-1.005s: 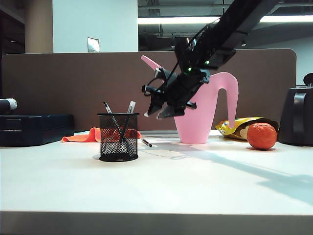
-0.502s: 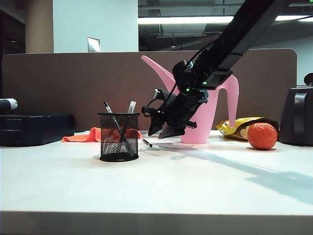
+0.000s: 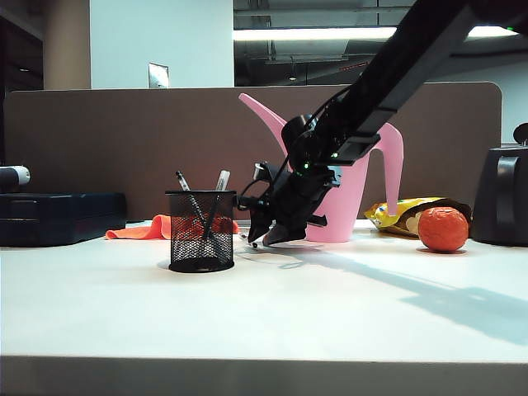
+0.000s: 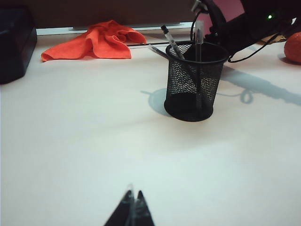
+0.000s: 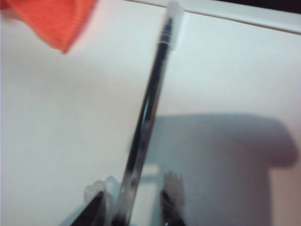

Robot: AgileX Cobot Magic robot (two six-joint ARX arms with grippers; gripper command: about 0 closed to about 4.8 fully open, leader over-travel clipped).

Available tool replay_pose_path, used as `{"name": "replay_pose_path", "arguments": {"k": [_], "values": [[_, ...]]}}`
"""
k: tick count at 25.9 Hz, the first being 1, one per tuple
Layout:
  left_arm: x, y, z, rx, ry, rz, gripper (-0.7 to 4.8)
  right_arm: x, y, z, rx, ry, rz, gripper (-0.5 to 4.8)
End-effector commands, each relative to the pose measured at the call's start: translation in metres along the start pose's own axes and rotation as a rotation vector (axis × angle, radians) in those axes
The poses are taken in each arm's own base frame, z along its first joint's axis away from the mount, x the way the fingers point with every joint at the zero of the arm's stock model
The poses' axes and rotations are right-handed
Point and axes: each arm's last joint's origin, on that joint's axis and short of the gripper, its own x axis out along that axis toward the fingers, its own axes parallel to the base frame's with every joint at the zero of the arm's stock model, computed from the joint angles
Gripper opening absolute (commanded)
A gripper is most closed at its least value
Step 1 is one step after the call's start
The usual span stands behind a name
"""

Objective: Pick up a few water-based pens and put them in the pen basket.

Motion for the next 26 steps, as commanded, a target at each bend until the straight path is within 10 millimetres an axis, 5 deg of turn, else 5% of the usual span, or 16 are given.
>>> {"name": "replay_pose_path", "arguments": {"k": [1, 11, 14, 24, 26], "values": [[0.000, 0.000, 0.001, -0.002, -0.002, 0.001, -0.04, 0.007, 0.003, 0.005, 0.000, 0.020, -0.027, 1.46], [0.000, 0.001, 0.001, -0.002, -0.001, 0.020, -0.04, 0.013, 0.002, 0.000, -0.006, 0.045, -0.086, 0.84], [0.000, 0.001, 0.001, -0.002, -0.002, 0.020, -0.04, 0.013, 0.001, -0.005, 0.001, 0.089, -0.102, -0.09], [0.000, 0.001, 0.001, -0.002, -0.001, 0.020, -0.04, 0.012, 0.001, -0.007, 0.006, 0.119, -0.105, -0.08], [0.000, 0.001, 0.001, -0.002, -0.001, 0.020, -0.04, 0.012, 0.002, -0.005, 0.010, 0.096, -0.099, 0.71]]}}
